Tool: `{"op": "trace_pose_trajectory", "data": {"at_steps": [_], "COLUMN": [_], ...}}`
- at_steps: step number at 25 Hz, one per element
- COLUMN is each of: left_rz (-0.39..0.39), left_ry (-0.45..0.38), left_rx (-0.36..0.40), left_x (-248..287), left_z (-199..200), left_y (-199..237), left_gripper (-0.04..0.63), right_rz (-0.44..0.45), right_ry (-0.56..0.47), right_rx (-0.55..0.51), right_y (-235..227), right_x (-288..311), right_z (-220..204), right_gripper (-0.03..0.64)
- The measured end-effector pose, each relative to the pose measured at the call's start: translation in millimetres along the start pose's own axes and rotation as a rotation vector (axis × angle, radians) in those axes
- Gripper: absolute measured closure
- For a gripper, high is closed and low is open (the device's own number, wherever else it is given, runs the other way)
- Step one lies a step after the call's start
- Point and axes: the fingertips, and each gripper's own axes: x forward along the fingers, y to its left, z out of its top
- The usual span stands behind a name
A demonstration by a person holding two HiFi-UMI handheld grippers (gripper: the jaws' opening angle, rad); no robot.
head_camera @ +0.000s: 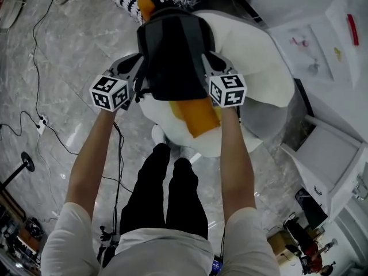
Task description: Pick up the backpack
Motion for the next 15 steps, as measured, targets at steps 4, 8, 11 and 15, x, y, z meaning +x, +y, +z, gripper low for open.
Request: {"op": "trace_pose_trajectory", "data": {"at_steps": [4,8,11,15], "left_rz": [0.001,0.005,0.009,0.012], "left_ry": [0.018,0.031,0.039,0.058], "left_rx": [0.008,0.013,0.018,0.019], "left_x": [16,32,43,56], "left_z": [-16,-25,-31,-40], "left_y": [9,19,26,37], "left_gripper": [0.584,0.557,0.529,0.494], "right_rz": [0.05,0.073,0.07,0.057], "right_ry": [0.016,0.029,0.03,0.031], "right_rx": [-0.08,-0.124,-0.132,-0.138], "right_y": [4,-1,-9,-20], "right_x": [20,37,46,55], "right_z": [-1,-2,-4,-7], "right_gripper": [0.563,0.543,0.525,0.493]}}
